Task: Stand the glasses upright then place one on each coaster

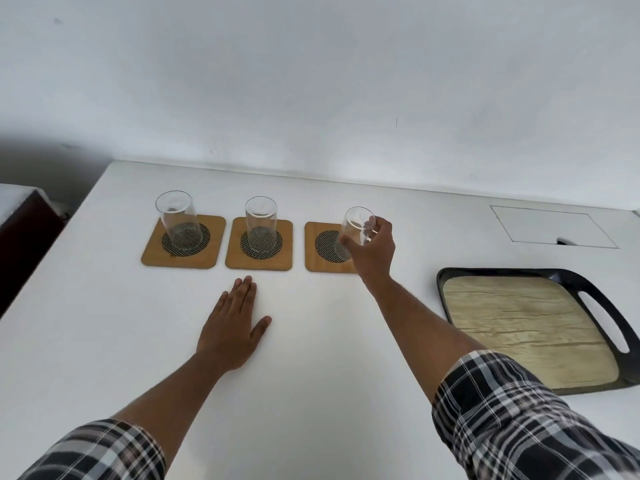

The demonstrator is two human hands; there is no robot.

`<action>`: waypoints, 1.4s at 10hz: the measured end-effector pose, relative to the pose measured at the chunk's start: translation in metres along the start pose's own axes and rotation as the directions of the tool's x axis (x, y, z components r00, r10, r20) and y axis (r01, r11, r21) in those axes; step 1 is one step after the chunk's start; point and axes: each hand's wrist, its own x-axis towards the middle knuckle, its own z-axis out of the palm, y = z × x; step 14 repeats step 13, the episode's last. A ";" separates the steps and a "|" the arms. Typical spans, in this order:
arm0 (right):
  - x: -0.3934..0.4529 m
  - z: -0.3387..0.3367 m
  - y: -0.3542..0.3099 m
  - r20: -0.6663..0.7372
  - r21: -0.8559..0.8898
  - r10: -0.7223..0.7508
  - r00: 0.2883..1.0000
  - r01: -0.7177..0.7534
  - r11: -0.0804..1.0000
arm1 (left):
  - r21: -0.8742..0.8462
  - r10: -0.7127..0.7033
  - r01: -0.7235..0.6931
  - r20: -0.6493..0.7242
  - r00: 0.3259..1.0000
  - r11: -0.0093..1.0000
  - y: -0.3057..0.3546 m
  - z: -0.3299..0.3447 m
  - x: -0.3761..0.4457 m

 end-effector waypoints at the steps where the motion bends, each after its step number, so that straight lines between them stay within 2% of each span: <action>1: 0.006 0.011 0.002 0.011 -0.021 0.009 1.000 -0.008 1.000 | 0.008 0.009 -0.008 -0.033 0.999 1.000 0.001 0.000 -0.001; 8: 0.014 0.038 0.011 0.014 -0.100 -0.001 1.000 0.002 0.995 | -0.025 -0.008 0.007 -0.041 0.999 1.000 0.001 -0.004 0.001; 10: 0.012 0.033 0.012 0.062 -0.137 0.011 0.998 -0.003 0.991 | -0.026 -0.004 0.003 -0.032 0.999 1.000 0.001 -0.004 0.001; 12: -0.013 0.016 0.019 0.103 -0.272 0.054 0.993 -0.024 0.962 | -0.037 0.014 -0.015 -0.028 1.000 0.999 -0.002 -0.003 0.000; 13: -0.037 0.009 0.026 0.119 -0.337 0.036 0.992 0.007 0.941 | -0.035 0.019 -0.018 0.030 0.999 0.999 -0.001 -0.004 0.001; 14: -0.037 0.009 0.026 0.119 -0.337 0.036 0.992 0.007 0.941 | -0.035 0.019 -0.018 0.030 0.999 0.999 -0.001 -0.004 0.001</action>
